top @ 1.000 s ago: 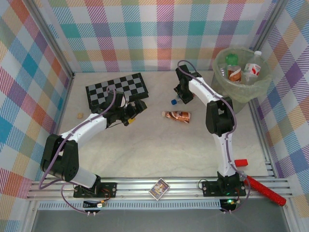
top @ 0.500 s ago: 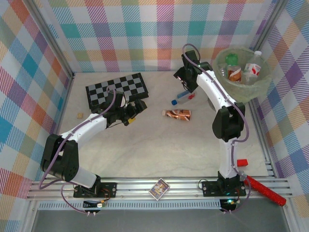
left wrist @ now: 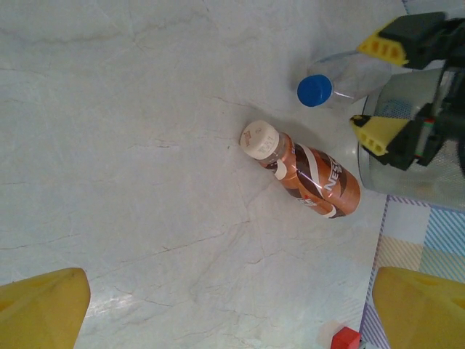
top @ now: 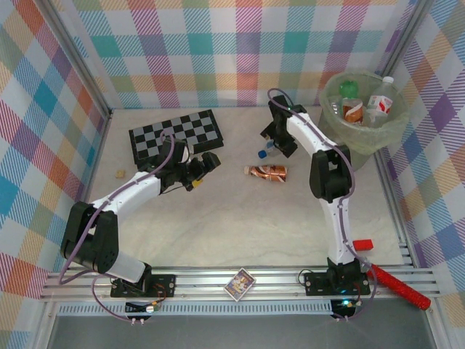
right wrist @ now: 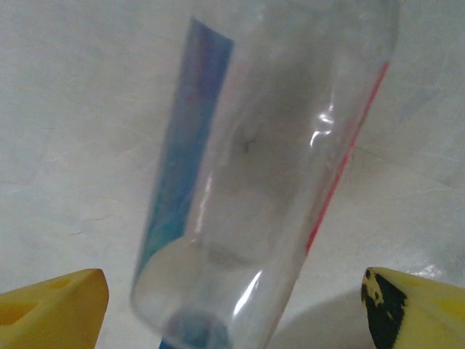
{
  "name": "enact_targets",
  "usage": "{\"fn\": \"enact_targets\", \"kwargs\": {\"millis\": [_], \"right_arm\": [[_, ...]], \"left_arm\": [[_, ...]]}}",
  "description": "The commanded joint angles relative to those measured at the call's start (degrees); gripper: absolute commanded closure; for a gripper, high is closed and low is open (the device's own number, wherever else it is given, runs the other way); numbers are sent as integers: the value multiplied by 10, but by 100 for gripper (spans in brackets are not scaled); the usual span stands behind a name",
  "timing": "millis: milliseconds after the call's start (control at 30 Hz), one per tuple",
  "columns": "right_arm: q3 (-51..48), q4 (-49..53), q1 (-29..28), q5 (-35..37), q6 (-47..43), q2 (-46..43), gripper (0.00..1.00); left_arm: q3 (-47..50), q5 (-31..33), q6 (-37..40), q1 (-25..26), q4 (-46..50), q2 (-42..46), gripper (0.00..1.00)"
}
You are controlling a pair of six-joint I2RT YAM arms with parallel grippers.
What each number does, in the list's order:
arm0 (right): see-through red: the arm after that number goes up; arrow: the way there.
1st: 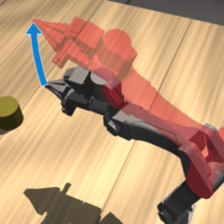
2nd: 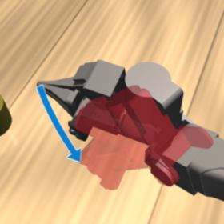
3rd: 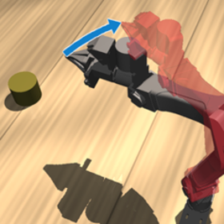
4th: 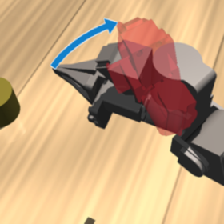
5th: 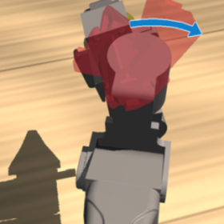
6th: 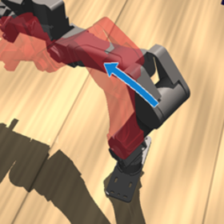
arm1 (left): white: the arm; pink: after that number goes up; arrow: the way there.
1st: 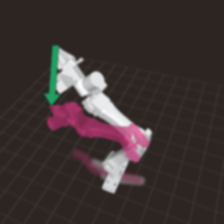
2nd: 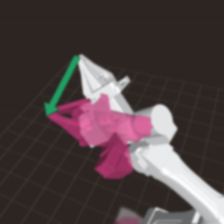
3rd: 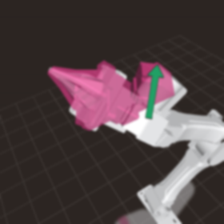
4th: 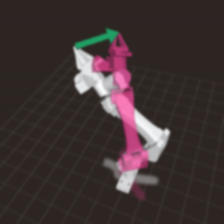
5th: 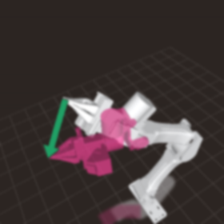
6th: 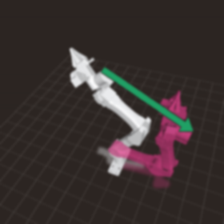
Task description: Put the plastic bottles in the bin
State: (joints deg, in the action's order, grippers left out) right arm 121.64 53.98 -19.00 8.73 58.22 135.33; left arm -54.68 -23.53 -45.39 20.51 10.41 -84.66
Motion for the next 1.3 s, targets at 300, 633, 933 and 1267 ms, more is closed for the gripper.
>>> {"fn": "enact_targets", "kwargs": {"millis": [300,633,933,1267], "right_arm": [[25,3,8,15,6,12,38],[81,22,11,19,-46,-14,55],[147,20,2,-31,-176,-108,57],[176,0,22,-146,-415,-238,58]], "left_arm": [[-10,1,12,2,11,20,1],[-32,-10,11,2,7,-5,1],[-58,-20,8,2,4,-35,1],[-47,-7,-2,2,5,-19,1]]}}
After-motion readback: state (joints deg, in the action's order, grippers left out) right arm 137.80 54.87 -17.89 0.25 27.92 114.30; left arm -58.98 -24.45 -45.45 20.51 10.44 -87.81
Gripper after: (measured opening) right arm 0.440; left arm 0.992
